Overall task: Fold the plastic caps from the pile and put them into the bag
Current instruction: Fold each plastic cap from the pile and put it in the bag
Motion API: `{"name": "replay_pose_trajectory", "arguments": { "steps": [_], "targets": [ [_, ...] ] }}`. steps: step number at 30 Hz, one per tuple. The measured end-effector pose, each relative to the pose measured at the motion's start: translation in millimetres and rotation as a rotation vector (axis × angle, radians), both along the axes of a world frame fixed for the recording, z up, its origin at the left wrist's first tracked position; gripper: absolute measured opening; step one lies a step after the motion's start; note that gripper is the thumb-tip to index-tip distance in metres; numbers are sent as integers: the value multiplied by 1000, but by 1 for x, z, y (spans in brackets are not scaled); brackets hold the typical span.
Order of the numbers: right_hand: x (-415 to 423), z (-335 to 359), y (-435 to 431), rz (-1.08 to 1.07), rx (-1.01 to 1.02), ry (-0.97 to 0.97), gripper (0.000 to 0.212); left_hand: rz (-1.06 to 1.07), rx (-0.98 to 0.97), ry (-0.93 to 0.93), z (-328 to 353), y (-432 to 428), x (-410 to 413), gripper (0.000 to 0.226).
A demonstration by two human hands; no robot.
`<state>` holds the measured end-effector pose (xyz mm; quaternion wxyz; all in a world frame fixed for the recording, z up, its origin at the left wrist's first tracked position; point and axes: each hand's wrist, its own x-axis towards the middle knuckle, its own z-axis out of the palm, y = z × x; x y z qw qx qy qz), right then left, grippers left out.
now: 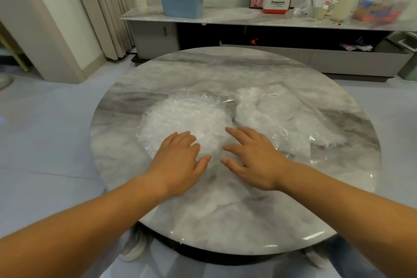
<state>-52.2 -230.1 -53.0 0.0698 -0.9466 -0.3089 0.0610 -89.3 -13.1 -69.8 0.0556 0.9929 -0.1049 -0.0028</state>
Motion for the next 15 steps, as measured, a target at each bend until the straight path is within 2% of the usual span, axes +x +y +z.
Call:
{"name": "replay_pose_trajectory", "arguments": {
  "steps": [4,9,15],
  "targets": [
    [19,-5,18,-64,55,76,57,-16,-30,-17,-1,10,0,57],
    [39,-3,43,-89,206,78,54,43,-108,-22,9,16,8,53],
    [57,-12,56,-96,-4,116,66,82,-37,101,5,29,20,54]
  ]
}}
